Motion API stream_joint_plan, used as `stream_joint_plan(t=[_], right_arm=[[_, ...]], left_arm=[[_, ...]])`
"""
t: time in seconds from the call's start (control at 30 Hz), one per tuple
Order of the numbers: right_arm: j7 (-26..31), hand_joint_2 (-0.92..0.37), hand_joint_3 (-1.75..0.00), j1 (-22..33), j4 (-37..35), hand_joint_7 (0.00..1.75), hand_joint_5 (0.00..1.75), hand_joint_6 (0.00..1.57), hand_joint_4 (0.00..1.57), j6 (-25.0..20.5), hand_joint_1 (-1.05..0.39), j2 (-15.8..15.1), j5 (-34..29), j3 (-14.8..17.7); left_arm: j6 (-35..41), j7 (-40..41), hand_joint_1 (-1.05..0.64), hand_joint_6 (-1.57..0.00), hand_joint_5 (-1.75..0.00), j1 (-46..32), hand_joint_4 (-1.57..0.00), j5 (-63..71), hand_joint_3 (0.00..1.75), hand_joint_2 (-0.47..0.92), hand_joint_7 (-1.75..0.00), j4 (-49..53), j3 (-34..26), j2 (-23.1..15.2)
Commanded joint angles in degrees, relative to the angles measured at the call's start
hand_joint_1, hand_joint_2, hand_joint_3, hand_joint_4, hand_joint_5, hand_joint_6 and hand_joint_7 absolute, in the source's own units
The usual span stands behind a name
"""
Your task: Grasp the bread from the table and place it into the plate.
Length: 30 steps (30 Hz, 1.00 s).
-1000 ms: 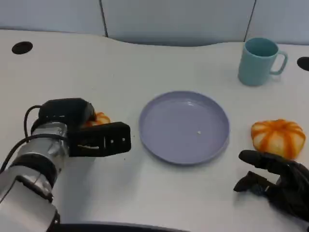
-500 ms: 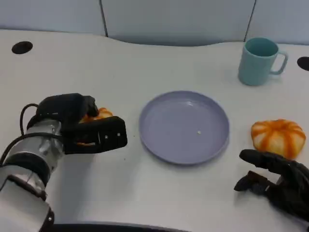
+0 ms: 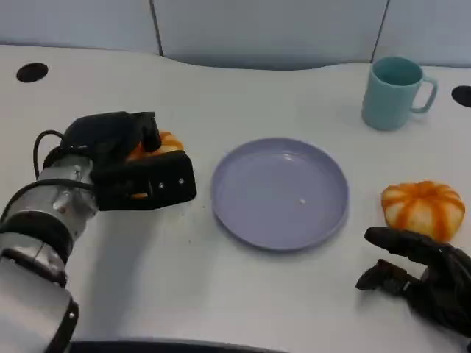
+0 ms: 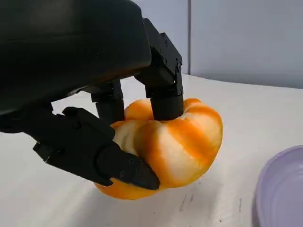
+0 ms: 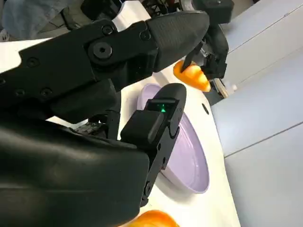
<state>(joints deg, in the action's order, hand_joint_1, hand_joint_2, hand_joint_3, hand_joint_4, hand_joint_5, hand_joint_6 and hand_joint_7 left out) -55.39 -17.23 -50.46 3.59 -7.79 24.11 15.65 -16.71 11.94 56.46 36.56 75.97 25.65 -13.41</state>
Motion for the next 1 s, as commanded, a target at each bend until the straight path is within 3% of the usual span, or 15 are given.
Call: stream_joint_plan(t=[0.03, 0.37, 1.0], right_arm=[[0.5, -0.92, -0.09, 0.6, -1.2, 0.02, 1.16, 0.95, 0.55, -0.5, -0.41, -0.3, -0.4, -0.1], [1.0, -0.92, -0.1, 0.8, -0.7, 0.02, 1.16, 0.95, 0.55, -0.1, -0.4, -0.1, -0.8, -0.5], [0.6, -0.92, -0.11, 0.8, -0.6, 0.02, 1.17, 0.93, 0.51, -0.3, -0.41, 0.2, -0.6, -0.9]], left_arm=[[-2.6, 0.6, -0.17, -0.67, -1.75, 2.8, -0.83, -0.4, 0.74, 0.74, -1.75, -1.2, -0.3, 0.1], [-5.2, 1.4, -0.19, -0.67, -1.75, 5.2, -0.83, 1.8, 0.9, 0.7, -1.75, -2.0, 2.3, 2.1], [-8.3, 2.2, -0.23, -0.68, -1.75, 6.5, -0.87, 3.5, 0.96, 0.66, -1.75, -2.2, 5.3, 7.6]])
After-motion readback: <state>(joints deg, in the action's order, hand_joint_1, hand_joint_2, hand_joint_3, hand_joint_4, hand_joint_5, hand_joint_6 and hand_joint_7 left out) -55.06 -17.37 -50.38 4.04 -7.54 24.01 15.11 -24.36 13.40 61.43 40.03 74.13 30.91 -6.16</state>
